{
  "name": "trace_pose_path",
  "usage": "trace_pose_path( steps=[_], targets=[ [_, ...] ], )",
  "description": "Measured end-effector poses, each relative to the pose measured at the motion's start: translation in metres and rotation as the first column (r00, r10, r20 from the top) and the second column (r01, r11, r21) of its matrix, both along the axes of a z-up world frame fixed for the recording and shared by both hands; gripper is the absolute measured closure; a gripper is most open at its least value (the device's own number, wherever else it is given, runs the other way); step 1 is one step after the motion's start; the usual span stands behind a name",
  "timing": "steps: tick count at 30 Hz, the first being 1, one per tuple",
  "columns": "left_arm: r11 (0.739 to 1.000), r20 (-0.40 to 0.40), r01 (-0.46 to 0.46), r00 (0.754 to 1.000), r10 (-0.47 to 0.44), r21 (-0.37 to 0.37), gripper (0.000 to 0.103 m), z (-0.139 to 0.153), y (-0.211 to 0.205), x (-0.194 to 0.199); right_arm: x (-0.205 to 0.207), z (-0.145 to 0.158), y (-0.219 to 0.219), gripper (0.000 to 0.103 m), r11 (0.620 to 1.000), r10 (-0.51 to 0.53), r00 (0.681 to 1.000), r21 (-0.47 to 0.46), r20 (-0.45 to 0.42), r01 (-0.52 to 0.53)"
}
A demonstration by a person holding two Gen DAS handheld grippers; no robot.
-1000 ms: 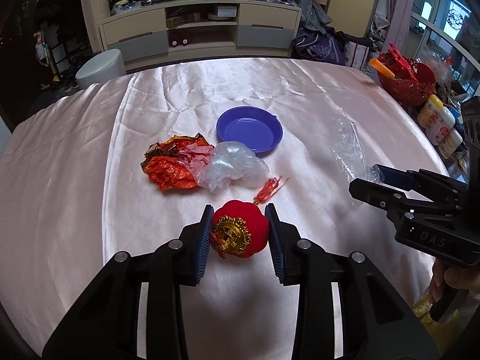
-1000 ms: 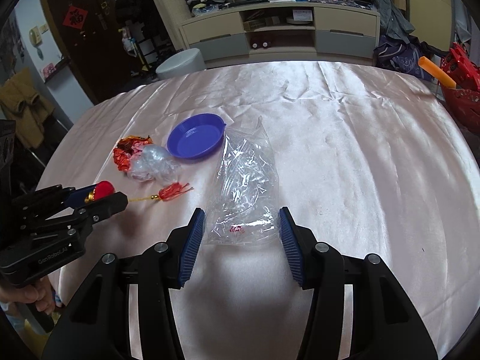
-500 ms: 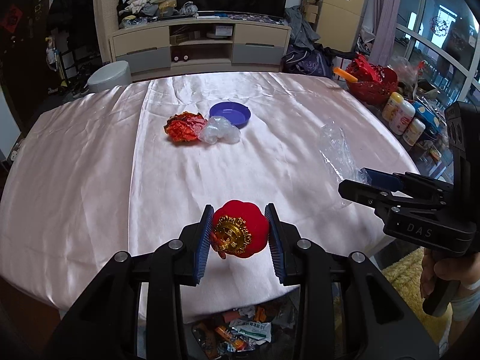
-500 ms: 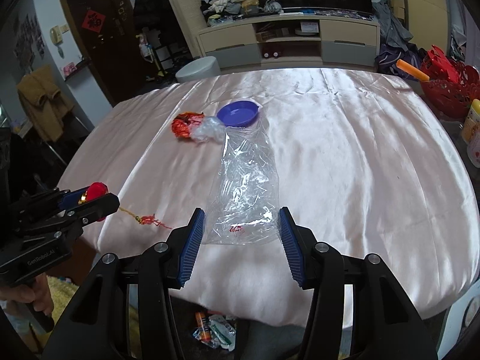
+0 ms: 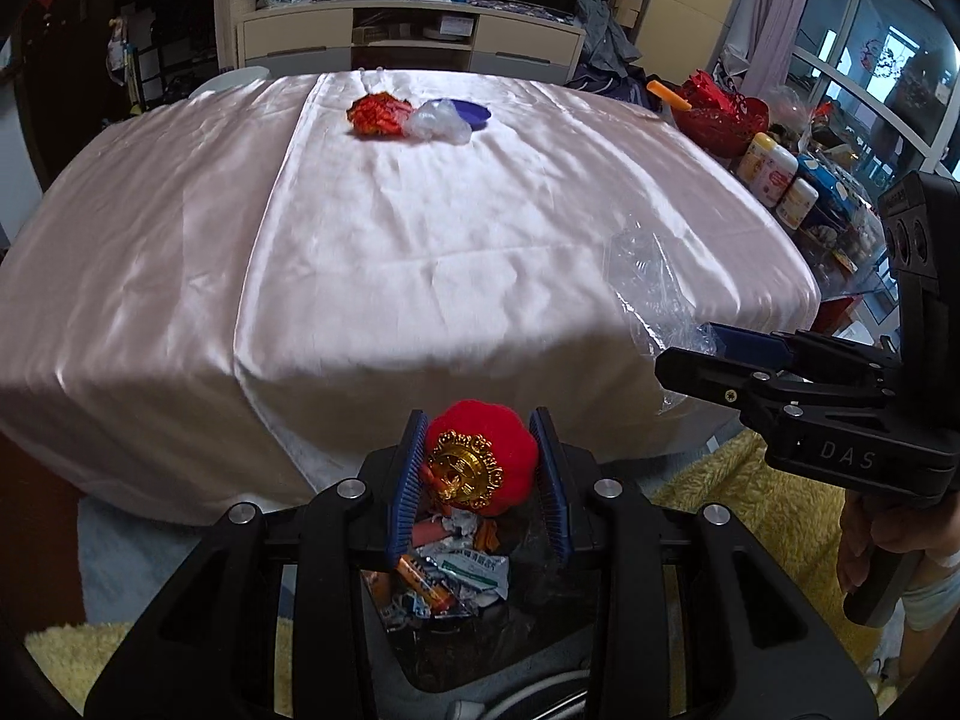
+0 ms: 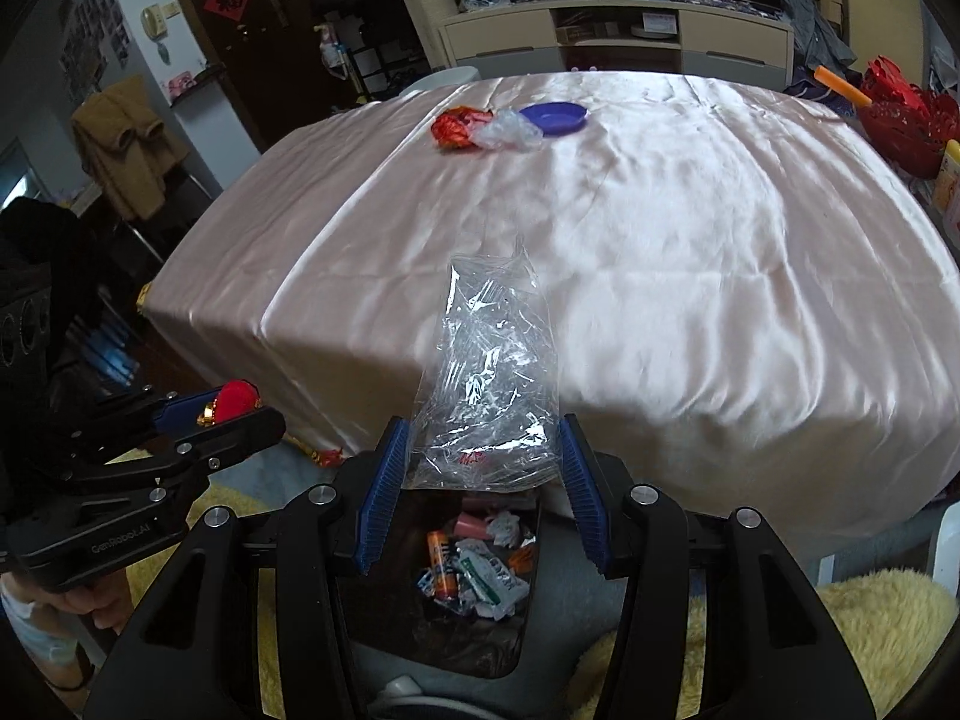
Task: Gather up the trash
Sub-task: 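Carry the lantern and clear bag down over the bin, then open both tools to drop the lantern and bag into the bin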
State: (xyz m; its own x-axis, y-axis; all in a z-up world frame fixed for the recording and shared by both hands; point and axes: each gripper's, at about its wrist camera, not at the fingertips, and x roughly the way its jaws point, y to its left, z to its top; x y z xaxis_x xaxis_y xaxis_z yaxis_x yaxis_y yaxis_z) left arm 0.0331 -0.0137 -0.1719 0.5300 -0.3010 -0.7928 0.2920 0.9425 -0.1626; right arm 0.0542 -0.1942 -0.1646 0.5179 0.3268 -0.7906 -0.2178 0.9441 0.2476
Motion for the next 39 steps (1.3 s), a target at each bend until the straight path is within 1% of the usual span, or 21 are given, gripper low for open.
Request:
trace_pose_path(
  steps=[3, 5, 11, 14, 16, 22, 26, 27, 30, 32, 33, 34, 36, 39],
  targets=[
    [1.0, -0.034, -0.009, 0.999, 0.009, 0.011, 0.07, -0.02, 0.004, -0.012, -0.013, -0.015, 0.006, 0.051, 1.0, 0.021, 0.999, -0.001, -0.024, -0.021],
    [1.0, -0.06, -0.012, 0.998, 0.013, 0.017, 0.07, -0.034, 0.005, -0.018, -0.019, -0.026, 0.01, 0.051, 0.999, 0.026, 0.999, -0.019, -0.037, -0.026],
    [1.0, -0.14, -0.015, 0.99, 0.017, 0.012, 0.07, -0.075, 0.003, -0.034, -0.029, -0.061, 0.019, 0.051, 0.999, 0.041, 0.994, -0.015, -0.106, -0.043],
    [0.999, -0.171, -0.009, 0.985, 0.017, 0.047, 0.07, -0.091, -0.001, -0.038, -0.032, -0.08, 0.023, 0.051, 0.998, 0.051, 0.986, -0.013, -0.156, -0.054],
    [0.997, -0.184, -0.012, 0.983, 0.026, 0.075, 0.07, -0.098, -0.003, -0.039, -0.031, -0.088, 0.024, 0.051, 0.998, 0.05, 0.982, -0.021, -0.181, -0.055],
    [0.995, -0.223, -0.039, 0.973, 0.058, 0.088, 0.07, -0.11, 0.003, -0.033, -0.028, -0.094, 0.028, 0.05, 0.998, 0.053, 0.98, -0.011, -0.194, -0.056],
    [0.995, -0.234, -0.038, 0.971, 0.059, 0.094, 0.07, -0.113, 0.002, -0.031, -0.027, -0.096, 0.028, 0.048, 0.999, 0.054, 0.979, 0.004, -0.199, -0.054],
    [0.994, -0.236, -0.035, 0.97, 0.058, 0.1, 0.069, -0.114, 0.002, -0.031, -0.027, -0.096, 0.026, 0.046, 0.999, 0.052, 0.979, 0.006, -0.199, -0.052],
    [0.992, -0.237, -0.033, 0.969, 0.061, 0.119, 0.058, -0.116, 0.001, -0.031, -0.026, -0.097, 0.025, 0.044, 0.999, 0.039, 0.978, 0.0, -0.204, -0.04],
    [0.992, -0.237, -0.036, 0.969, 0.064, 0.122, 0.054, -0.116, 0.002, -0.031, -0.025, -0.097, 0.024, 0.038, 1.0, 0.031, 0.978, 0.003, -0.207, -0.031],
    [0.992, -0.238, -0.039, 0.969, 0.067, 0.121, 0.05, -0.117, 0.002, -0.031, -0.025, -0.097, 0.023, 0.032, 1.0, 0.027, 0.979, 0.004, -0.204, -0.026],
    [0.992, -0.239, -0.041, 0.969, 0.069, 0.122, 0.048, -0.117, 0.003, -0.031, -0.025, -0.096, 0.022, 0.031, 1.0, 0.022, 0.98, 0.006, -0.2, -0.022],
    [0.992, -0.24, -0.044, 0.968, 0.073, 0.122, 0.047, -0.118, 0.003, -0.03, -0.024, -0.096, 0.019, 0.031, 1.0, 0.015, 0.98, 0.016, -0.199, -0.012],
    [0.992, -0.24, -0.046, 0.968, 0.074, 0.121, 0.043, -0.118, 0.003, -0.03, -0.023, -0.096, 0.013, 0.03, 0.999, -0.001, 0.979, 0.032, -0.205, 0.008]
  ],
)
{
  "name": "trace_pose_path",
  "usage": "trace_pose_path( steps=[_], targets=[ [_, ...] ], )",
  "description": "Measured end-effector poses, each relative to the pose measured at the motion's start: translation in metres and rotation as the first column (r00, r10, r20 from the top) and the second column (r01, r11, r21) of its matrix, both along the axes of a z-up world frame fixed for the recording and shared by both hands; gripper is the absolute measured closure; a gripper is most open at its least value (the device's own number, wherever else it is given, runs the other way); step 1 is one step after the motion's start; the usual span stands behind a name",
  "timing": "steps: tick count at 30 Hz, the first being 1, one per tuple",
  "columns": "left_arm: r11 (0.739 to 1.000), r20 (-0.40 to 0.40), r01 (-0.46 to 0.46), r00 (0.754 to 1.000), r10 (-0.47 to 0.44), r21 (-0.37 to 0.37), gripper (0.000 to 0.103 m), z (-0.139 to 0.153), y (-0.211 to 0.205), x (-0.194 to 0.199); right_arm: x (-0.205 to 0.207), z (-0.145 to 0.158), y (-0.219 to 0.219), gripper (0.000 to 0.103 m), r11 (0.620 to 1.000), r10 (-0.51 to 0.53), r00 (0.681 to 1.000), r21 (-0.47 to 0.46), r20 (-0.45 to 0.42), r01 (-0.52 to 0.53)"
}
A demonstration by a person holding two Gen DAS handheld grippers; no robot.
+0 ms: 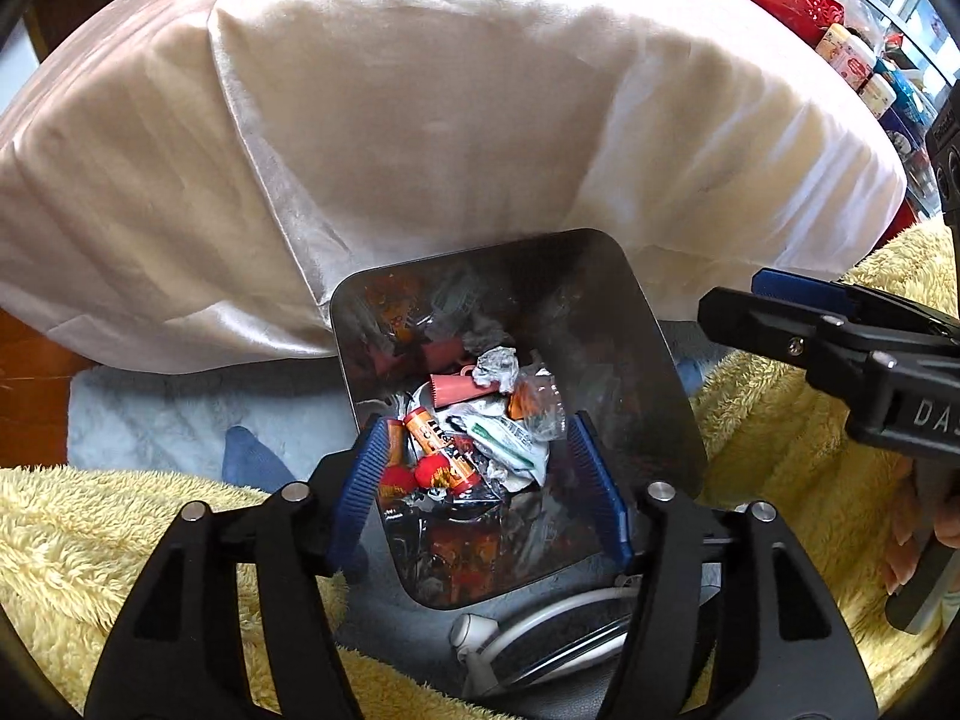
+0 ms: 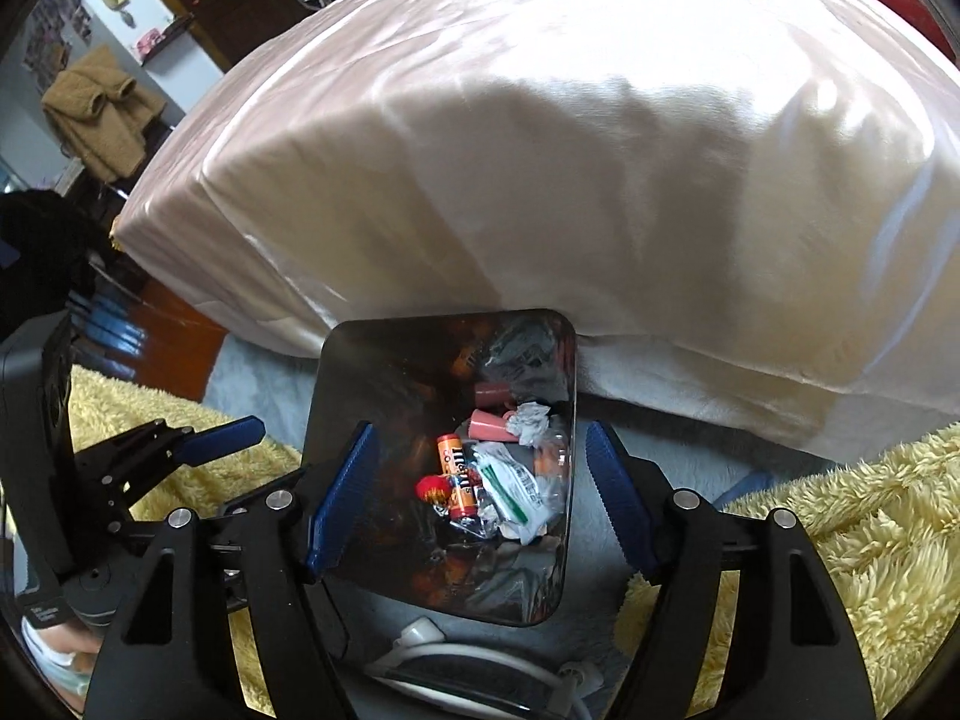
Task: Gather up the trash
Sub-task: 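Open both tools to drop the lantern and bag into the bin, then move both open tools back toward the orange wrapper and blue plate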
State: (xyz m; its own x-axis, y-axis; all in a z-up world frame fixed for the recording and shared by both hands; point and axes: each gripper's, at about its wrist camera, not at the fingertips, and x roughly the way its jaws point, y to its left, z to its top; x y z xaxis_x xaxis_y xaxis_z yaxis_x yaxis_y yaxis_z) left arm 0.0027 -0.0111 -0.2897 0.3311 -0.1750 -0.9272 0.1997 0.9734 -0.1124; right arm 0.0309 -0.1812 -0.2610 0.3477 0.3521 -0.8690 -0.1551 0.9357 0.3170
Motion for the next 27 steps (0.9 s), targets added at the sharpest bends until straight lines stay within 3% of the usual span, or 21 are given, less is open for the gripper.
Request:
trace_pose_path(
  steps=[9, 15, 22, 27],
  targets=[
    [0.999, 0.02, -0.009, 1.0, 0.01, -0.046, 0.031, 0.016, 0.003, 0.006, 0.003, 0.019, -0.019, 0.026, 0.994, -0.078, 0.996, 0.083, 0.038, 0.075],
    [0.998, 0.047, -0.009, 0.999, 0.012, -0.066, 0.031, 0.038, 0.007, 0.02, 0.019, 0.051, -0.029, 0.026, 0.99, -0.105, 0.989, 0.102, 0.108, 0.094],
    [0.998, 0.148, -0.015, 0.989, 0.024, -0.065, 0.028, 0.085, 0.018, 0.063, 0.065, 0.095, -0.041, 0.026, 0.992, -0.118, 0.971, 0.067, 0.209, 0.106],
    [0.998, 0.199, -0.039, 0.979, 0.047, -0.04, 0.027, 0.115, 0.027, 0.107, 0.107, 0.11, -0.049, 0.026, 0.992, -0.126, 0.964, 0.045, 0.233, 0.119]
  ],
)
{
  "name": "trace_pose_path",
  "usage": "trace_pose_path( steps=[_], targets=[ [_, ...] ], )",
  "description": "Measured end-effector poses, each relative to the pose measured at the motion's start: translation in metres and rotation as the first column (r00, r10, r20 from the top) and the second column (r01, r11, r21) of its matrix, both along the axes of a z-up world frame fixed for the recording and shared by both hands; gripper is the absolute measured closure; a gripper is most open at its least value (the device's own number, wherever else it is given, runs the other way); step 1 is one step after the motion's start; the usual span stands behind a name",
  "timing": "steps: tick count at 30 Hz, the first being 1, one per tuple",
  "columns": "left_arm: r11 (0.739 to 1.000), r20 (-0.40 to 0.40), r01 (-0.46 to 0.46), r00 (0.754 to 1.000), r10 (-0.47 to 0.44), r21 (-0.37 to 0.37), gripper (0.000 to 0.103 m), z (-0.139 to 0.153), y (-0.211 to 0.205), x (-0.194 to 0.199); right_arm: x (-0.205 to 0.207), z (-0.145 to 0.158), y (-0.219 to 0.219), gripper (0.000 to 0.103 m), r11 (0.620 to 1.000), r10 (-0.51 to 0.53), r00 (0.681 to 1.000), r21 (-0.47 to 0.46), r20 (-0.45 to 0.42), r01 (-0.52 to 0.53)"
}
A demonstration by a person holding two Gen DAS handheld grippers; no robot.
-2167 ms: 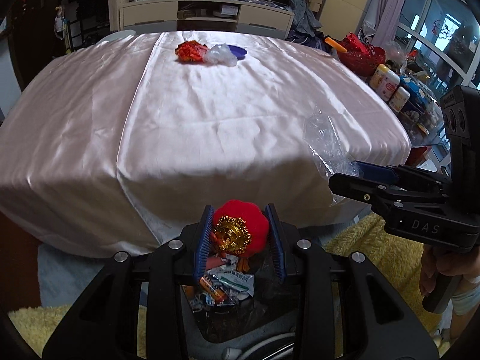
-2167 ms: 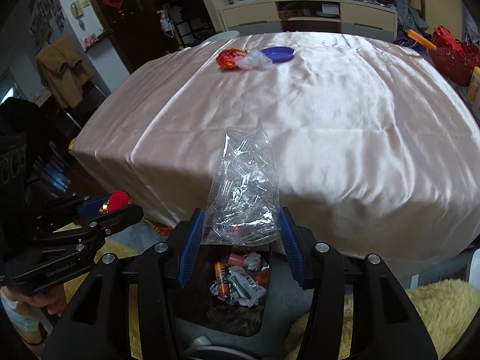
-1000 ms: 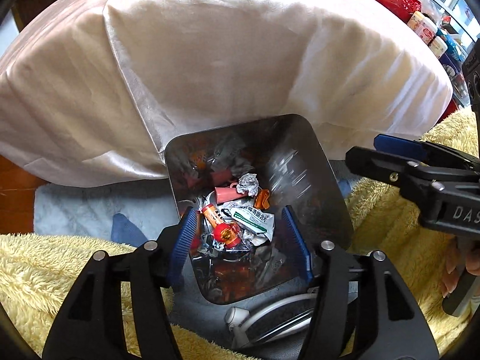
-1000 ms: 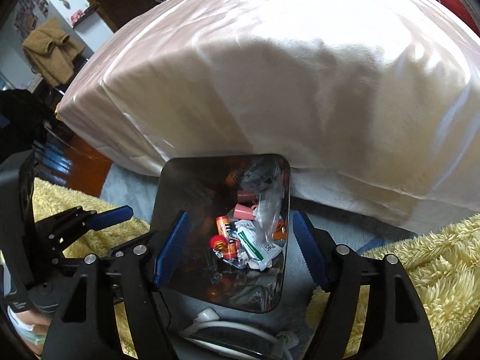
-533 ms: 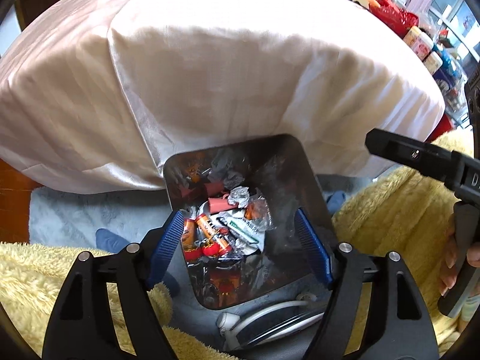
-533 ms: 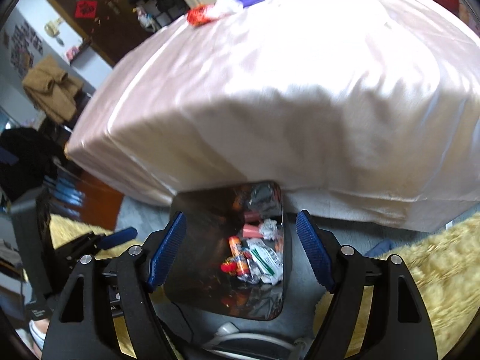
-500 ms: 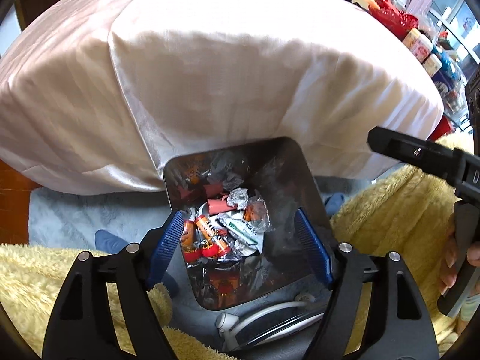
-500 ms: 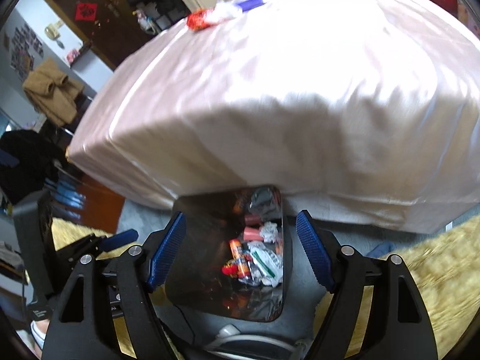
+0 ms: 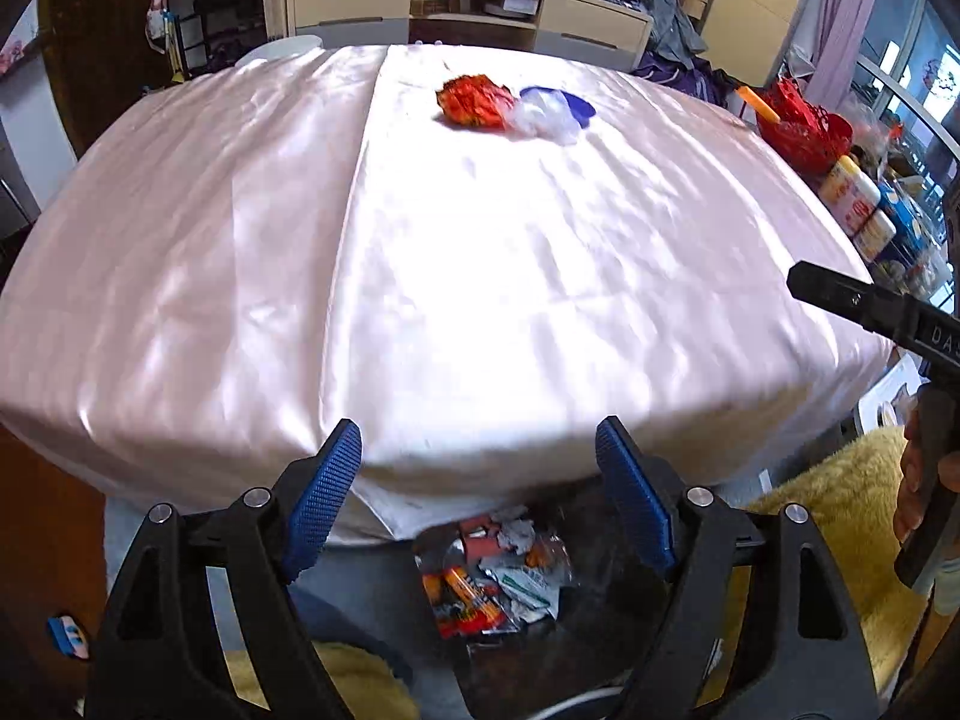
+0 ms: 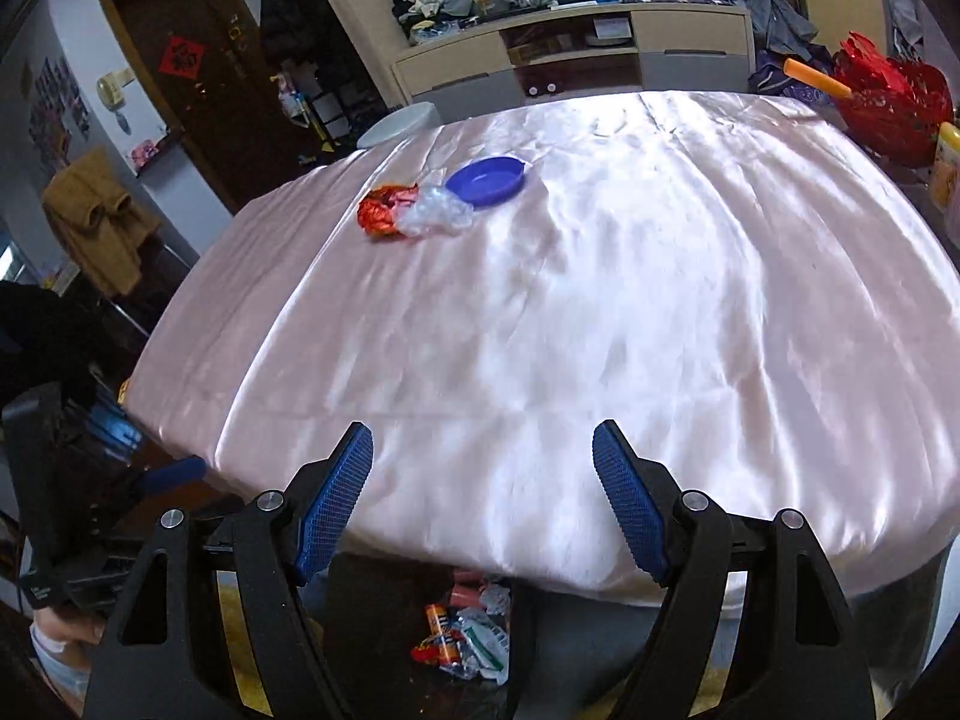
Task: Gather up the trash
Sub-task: 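Move both open tools back toward the orange wrapper and blue plate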
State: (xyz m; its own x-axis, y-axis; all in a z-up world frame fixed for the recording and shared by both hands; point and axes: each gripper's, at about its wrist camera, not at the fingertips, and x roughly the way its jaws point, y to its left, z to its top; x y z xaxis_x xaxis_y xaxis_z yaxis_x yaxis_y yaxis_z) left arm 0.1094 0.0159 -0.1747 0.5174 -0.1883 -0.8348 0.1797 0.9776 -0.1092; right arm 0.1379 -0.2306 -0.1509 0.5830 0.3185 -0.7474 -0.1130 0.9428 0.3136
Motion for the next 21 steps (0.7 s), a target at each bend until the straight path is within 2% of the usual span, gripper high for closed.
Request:
trace_pose_path(
  steps=[9, 21],
  targets=[
    [0.998, 0.056, -0.056, 0.997, 0.056, -0.002, 0.026, 0.031, 0.01, 0.09, 0.071, 0.008, 0.004, 0.026, 0.999, 0.001, 1.0, -0.038, 0.017, 0.0],
    [0.998, 0.038, -0.068, 0.997, 0.068, 0.0, 0.026, 0.022, 0.006, 0.176, 0.145, -0.002, 0.027, 0.027, 0.997, 0.045, 0.999, -0.058, 0.011, -0.044]
  ],
)
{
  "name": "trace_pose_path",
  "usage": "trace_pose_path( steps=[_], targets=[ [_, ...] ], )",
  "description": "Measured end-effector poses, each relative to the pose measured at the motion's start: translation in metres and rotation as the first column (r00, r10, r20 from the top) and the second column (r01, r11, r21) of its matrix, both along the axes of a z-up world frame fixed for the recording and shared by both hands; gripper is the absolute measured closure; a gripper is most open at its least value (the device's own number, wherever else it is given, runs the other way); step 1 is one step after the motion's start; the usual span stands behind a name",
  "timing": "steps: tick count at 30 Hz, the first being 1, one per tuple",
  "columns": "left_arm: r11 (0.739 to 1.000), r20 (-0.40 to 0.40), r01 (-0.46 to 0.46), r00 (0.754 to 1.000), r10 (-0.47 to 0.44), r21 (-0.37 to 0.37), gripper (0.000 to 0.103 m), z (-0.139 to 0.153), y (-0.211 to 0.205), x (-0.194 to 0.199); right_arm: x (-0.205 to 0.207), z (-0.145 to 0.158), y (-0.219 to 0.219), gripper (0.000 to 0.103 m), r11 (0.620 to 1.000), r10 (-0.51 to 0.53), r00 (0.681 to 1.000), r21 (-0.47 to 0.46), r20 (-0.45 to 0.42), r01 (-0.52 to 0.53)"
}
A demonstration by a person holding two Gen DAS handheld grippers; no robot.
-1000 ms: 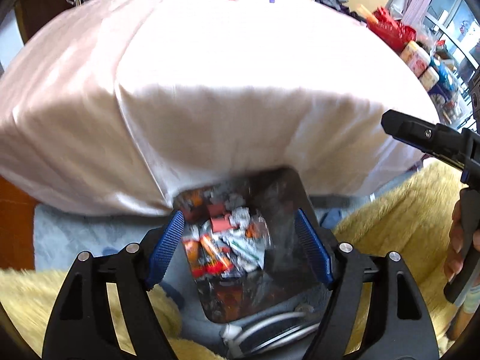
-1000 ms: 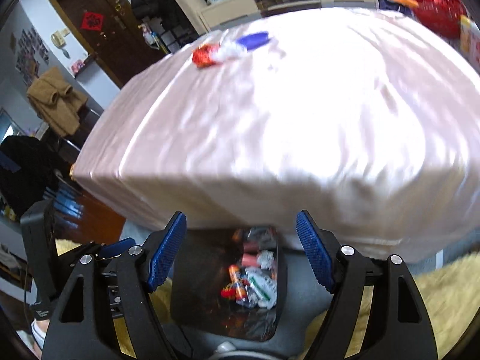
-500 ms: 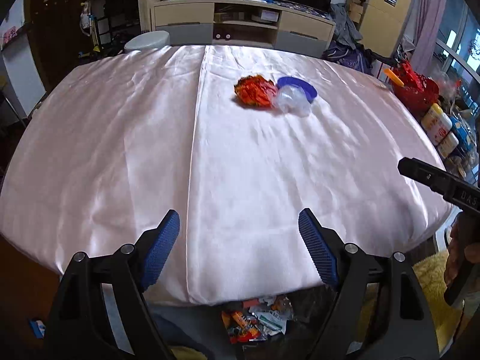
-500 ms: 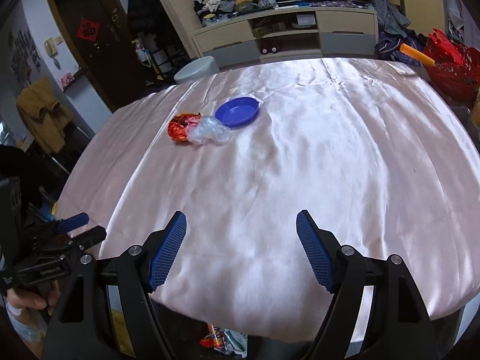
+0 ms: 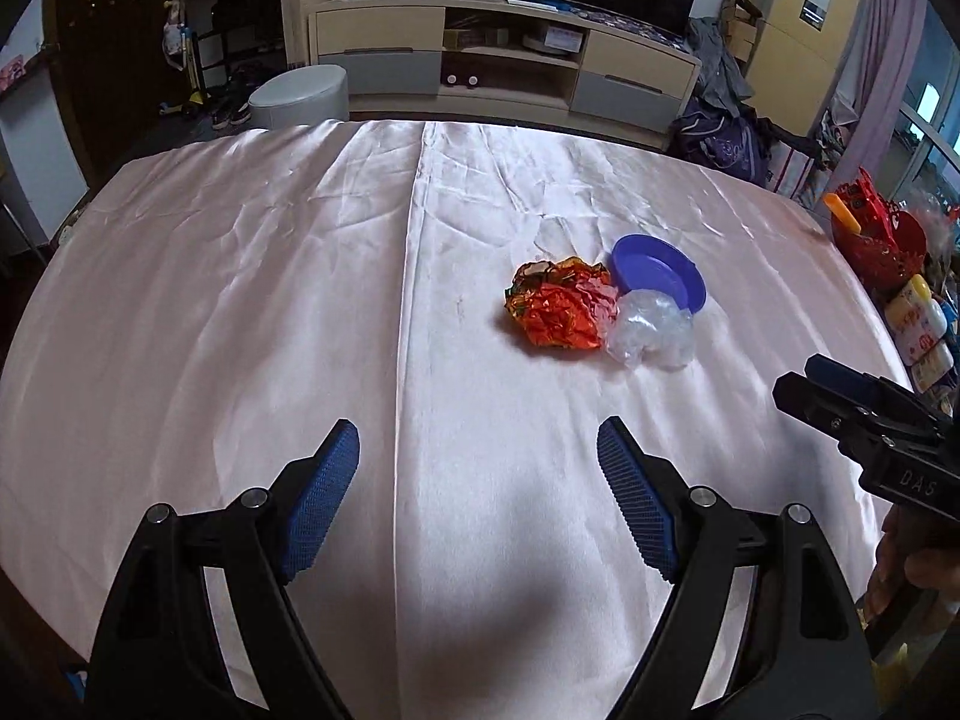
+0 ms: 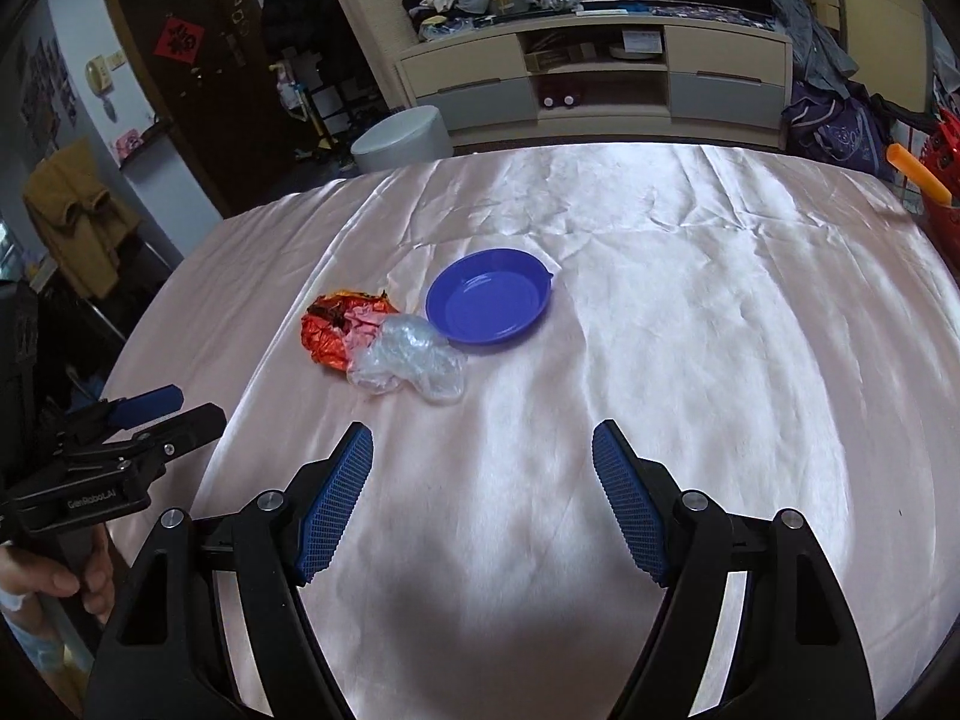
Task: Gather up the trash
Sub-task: 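Move both open tools back toward the orange wrapper and blue plate, then grasp the orange foil wrapper and crumpled plastic with the left tool while the right tool grasps the blue plate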
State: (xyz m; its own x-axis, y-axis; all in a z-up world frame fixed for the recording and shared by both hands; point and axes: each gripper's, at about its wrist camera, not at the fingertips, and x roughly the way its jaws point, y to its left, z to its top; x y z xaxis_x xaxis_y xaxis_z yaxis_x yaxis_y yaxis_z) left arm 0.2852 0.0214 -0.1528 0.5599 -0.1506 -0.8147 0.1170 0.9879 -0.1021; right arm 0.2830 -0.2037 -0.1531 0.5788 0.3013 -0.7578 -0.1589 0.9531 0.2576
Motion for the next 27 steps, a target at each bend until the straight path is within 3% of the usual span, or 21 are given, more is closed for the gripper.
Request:
trace_pose_path(
  steps=[4, 9, 11, 17, 23, 27],
  targets=[
    [0.999, -0.011, 0.039, 0.999, -0.039, -0.006, 0.025, -0.006, -0.013, 0.018, 0.027, -0.003, -0.006, 0.027, 0.999, -0.033, 0.999, -0.016, 0.003, 0.033],
    [0.995, -0.002, 0.095, 0.996, -0.095, 0.006, 0.011, -0.01, -0.037, 0.035, 0.057, -0.009, -0.014, 0.029, 0.998, -0.057, 0.998, -0.021, -0.013, 0.057],
    [0.994, 0.005, 0.106, 0.994, -0.106, 0.017, 0.01, -0.01, -0.045, 0.042, 0.067, -0.013, -0.012, 0.033, 0.998, -0.048, 0.999, -0.028, -0.019, 0.047],
    [0.988, 0.018, 0.141, 0.99, -0.142, 0.059, 0.008, -0.014, -0.061, 0.058, 0.098, -0.03, -0.008, 0.06, 0.999, -0.032, 0.997, -0.011, -0.065, 0.031],
    [0.984, 0.006, 0.166, 0.986, -0.167, 0.061, 0.008, -0.026, -0.071, 0.072, 0.113, -0.037, -0.004, 0.064, 1.0, -0.023, 0.997, 0.0, -0.071, 0.023],
    [0.983, -0.011, 0.174, 0.985, -0.173, 0.054, 0.012, -0.036, -0.072, 0.079, 0.112, -0.036, 0.006, 0.068, 0.998, -0.002, 0.999, -0.065, -0.038, 0.0]
  ],
)
